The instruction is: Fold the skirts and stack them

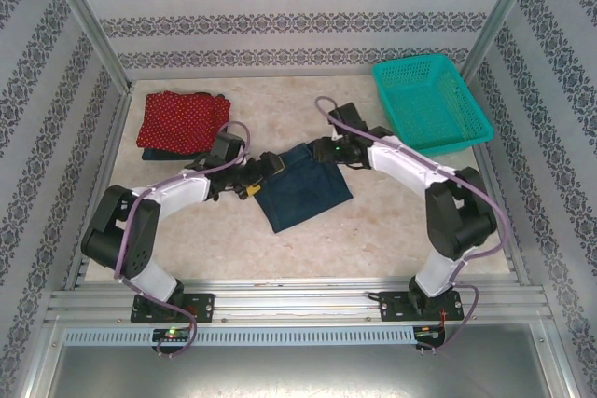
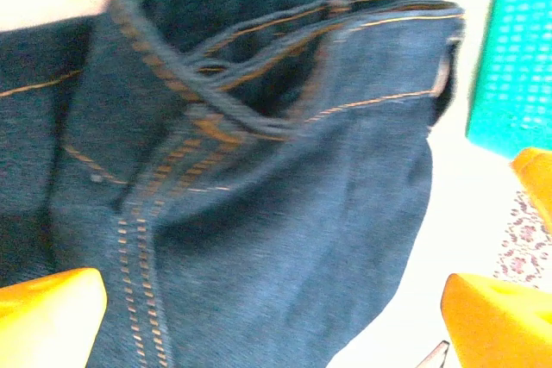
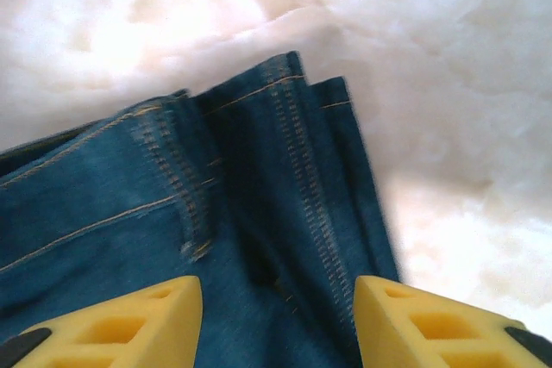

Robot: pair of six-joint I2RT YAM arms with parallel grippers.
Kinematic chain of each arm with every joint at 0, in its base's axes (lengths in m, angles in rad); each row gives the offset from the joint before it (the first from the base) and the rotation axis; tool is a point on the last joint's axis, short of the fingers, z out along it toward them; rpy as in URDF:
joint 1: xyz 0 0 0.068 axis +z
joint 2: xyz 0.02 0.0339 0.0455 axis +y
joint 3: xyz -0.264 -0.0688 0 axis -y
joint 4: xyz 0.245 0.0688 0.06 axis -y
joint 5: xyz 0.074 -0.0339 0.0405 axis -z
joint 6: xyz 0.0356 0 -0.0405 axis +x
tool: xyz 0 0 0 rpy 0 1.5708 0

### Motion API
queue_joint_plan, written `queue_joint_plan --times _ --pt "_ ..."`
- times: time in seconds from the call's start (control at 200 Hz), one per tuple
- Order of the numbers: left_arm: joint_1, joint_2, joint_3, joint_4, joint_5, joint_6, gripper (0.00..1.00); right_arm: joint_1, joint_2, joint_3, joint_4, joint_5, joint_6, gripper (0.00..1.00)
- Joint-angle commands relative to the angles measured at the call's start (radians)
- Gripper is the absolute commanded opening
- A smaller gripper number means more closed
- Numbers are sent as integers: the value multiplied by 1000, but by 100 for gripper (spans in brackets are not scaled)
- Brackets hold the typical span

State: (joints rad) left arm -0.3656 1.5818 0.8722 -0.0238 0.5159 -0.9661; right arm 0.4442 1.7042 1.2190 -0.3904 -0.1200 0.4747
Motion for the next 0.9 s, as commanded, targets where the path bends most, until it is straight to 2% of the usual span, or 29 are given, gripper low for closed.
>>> queue_joint_plan --times 0.0,0.09,0.15,0.225,0.48,0.654,0.809,0.894 --pt "-15 -30 95 -46 39 38 100 -65 -36 -102 8 -233 177 26" --pt "-42 3 162 -10 88 26 100 -80 -83 -153 -52 -167 217 10" --pt "-65 34 206 25 110 23 100 -86 -112 -189 -59 -141 220 5" --pt "-83 91 254 54 115 24 100 -93 -122 -220 -42 -185 227 2" --pt "-87 300 353 86 142 3 100 -85 -39 -249 55 -239 271 0" --pt "-76 336 276 134 148 -43 100 -79 76 -216 94 -275 274 0" --pt "-13 290 111 93 73 -29 100 -97 106 -280 20 -100 302 0" --pt "34 277 30 108 69 3 100 -118 107 -326 23 -68 312 0"
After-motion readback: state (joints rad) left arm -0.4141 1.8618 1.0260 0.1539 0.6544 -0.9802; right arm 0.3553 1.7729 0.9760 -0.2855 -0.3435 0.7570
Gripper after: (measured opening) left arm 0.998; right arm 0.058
